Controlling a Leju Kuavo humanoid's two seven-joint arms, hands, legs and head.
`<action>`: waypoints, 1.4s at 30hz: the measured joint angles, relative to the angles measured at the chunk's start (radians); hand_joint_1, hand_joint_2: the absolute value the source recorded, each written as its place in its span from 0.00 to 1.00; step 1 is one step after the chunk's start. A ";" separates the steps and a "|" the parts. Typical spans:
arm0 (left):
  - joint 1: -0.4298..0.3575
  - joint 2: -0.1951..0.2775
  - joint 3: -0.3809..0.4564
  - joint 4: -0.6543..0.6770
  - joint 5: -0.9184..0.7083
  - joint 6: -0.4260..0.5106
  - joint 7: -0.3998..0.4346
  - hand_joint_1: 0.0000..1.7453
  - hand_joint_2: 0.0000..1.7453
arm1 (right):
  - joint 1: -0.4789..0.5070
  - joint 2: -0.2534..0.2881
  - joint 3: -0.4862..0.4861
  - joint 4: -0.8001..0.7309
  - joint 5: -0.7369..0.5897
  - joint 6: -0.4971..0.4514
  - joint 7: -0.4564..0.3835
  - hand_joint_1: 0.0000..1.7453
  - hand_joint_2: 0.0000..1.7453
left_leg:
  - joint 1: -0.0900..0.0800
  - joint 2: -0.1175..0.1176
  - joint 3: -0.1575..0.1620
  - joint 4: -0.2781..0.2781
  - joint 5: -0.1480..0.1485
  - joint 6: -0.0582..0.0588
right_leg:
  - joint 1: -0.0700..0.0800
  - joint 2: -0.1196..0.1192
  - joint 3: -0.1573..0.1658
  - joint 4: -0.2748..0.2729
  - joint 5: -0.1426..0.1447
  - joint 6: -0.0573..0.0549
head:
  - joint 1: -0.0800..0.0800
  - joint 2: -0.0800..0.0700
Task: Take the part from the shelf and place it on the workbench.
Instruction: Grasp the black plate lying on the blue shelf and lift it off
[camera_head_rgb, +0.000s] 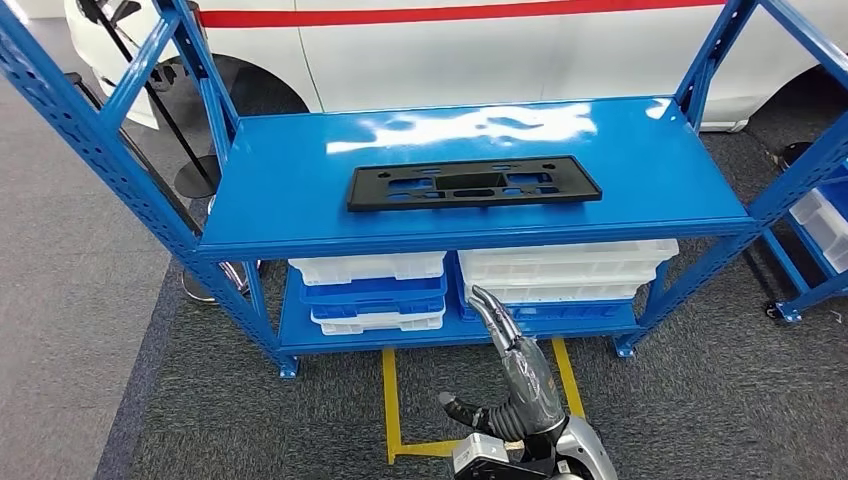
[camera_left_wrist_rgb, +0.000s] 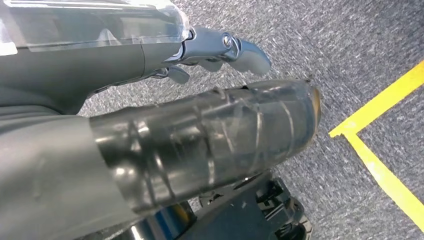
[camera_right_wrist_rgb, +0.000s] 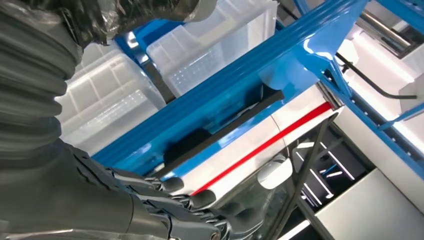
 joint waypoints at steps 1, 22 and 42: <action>0.000 0.000 0.000 0.000 0.000 0.001 0.000 0.00 0.00 | 0.000 0.000 0.000 0.000 0.000 0.000 0.000 0.00 1.00 | 0.001 0.000 -0.002 0.005 -0.006 -0.004 | -0.001 0.000 0.001 -0.002 0.001 -0.005 | 0.000 0.000; 0.005 -0.003 0.000 0.000 0.013 0.008 -0.001 0.00 0.00 | 0.009 -0.004 -0.001 -0.010 0.066 -0.008 0.040 0.00 1.00 | 0.001 0.005 0.004 -0.040 0.035 0.035 | 0.001 -0.003 -0.105 0.231 -0.117 0.019 | 0.000 0.000; 0.007 -0.006 0.000 0.000 0.018 0.009 -0.001 0.00 0.00 | 0.015 -0.010 -0.001 -0.020 0.106 -0.031 0.051 0.00 1.00 | 0.033 0.000 -0.020 0.041 0.001 -0.059 | -0.009 -0.003 0.014 -0.017 0.005 -0.019 | -0.002 0.000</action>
